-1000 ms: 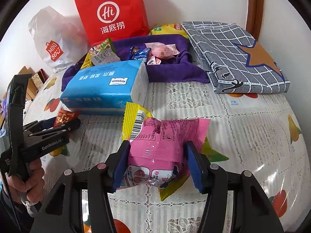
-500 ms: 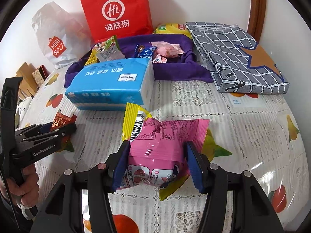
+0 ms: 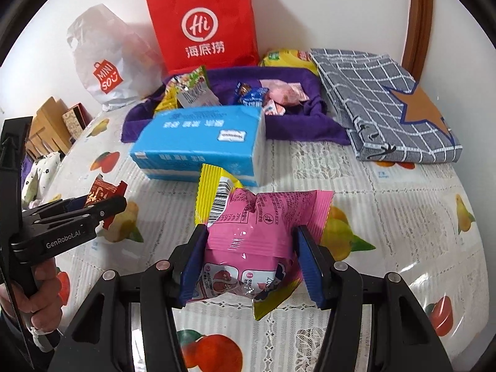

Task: Organize snacks
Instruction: 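Carry the red packet and pink bag up over the purple towel with both tools, then lower and release the red packet and pink bag onto the towel with both tools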

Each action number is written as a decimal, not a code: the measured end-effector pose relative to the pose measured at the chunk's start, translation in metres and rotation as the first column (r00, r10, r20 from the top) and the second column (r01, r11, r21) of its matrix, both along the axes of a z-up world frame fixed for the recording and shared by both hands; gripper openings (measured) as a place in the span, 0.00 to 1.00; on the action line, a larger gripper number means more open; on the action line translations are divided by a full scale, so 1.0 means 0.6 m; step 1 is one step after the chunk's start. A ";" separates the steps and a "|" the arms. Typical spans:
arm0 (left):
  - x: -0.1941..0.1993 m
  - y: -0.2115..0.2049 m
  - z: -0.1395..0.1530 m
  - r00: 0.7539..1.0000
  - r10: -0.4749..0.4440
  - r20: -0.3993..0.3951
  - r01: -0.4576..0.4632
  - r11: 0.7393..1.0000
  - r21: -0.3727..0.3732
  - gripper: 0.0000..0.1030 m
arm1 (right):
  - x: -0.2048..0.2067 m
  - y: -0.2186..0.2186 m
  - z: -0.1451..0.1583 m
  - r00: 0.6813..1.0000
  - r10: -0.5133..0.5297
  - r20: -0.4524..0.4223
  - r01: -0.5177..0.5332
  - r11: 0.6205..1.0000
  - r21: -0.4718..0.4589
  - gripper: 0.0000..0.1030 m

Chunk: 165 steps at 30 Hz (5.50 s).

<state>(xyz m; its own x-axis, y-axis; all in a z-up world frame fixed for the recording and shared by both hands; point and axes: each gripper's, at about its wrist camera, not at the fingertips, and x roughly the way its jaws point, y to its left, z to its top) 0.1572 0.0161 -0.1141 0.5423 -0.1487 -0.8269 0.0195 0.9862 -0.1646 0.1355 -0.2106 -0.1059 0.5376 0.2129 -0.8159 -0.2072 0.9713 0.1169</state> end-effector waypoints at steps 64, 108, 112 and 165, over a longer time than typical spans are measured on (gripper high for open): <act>0.104 0.025 0.204 0.973 -0.037 0.228 0.044 0.999 -0.028 0.44 | 0.132 0.055 0.166 0.970 0.009 0.243 -0.013 1.000 0.013 0.55; 0.288 0.070 0.153 0.980 0.026 0.199 -0.016 0.999 -0.051 0.44 | 0.355 0.042 0.145 0.968 -0.042 0.249 0.035 0.999 0.033 0.55; 0.312 0.048 0.146 0.981 0.003 0.194 0.008 0.998 -0.055 0.44 | 0.375 0.050 0.133 0.970 -0.026 0.240 0.021 0.999 0.026 0.55; 0.418 -0.039 -0.001 0.995 -0.099 -0.009 0.098 0.993 -0.064 0.47 | 0.454 0.076 -0.016 0.999 0.030 0.040 -0.026 0.995 -0.098 0.56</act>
<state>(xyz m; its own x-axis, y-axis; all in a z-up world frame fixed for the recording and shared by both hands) 0.4077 -0.0072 -0.1145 0.5121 -0.2534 -0.8207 0.1139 0.9671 -0.2276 0.4080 -0.1652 -0.1157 0.5658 0.1491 -0.8109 -0.2374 0.9713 0.0129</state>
